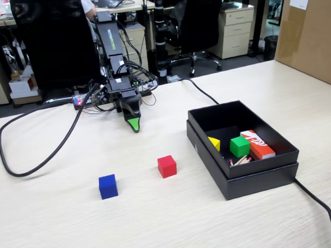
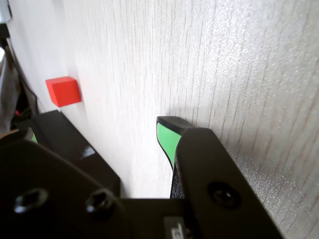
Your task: Put the red cube on top of the blue cube
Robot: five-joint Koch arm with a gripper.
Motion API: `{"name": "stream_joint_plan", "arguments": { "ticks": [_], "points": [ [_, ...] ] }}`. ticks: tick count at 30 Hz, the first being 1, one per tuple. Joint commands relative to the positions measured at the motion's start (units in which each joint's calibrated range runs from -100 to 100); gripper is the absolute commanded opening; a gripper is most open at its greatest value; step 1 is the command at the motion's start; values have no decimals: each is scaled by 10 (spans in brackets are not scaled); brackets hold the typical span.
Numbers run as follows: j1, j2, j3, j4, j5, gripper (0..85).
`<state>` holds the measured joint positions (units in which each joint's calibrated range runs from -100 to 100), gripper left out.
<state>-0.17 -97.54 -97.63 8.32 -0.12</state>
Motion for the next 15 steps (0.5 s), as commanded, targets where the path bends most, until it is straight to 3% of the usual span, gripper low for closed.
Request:
{"name": "stream_joint_plan", "arguments": {
  "ticks": [1, 15],
  "points": [
    [0, 2, -1, -21, 3, 479],
    [2, 2, -1, -21, 0, 479]
  ]
}}
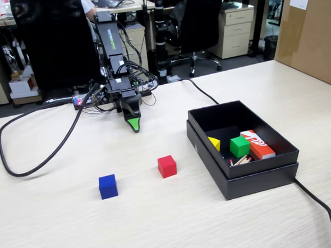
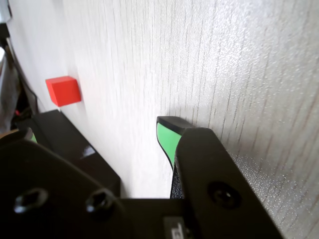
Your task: Put the red cube on top of the blue cube
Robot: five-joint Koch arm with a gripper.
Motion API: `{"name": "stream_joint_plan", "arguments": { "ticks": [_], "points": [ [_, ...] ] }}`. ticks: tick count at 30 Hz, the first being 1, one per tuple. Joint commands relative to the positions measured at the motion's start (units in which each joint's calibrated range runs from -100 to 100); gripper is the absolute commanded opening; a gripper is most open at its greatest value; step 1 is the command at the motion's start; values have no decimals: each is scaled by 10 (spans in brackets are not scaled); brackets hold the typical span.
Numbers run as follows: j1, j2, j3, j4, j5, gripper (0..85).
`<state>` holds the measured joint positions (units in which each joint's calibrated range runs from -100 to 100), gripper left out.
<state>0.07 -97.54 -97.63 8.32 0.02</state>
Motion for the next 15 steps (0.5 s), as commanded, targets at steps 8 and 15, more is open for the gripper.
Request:
{"name": "stream_joint_plan", "arguments": {
  "ticks": [8, 15],
  "points": [
    [3, 1, -2, -21, 0, 479],
    [4, -2, -2, -21, 0, 479]
  ]
}}
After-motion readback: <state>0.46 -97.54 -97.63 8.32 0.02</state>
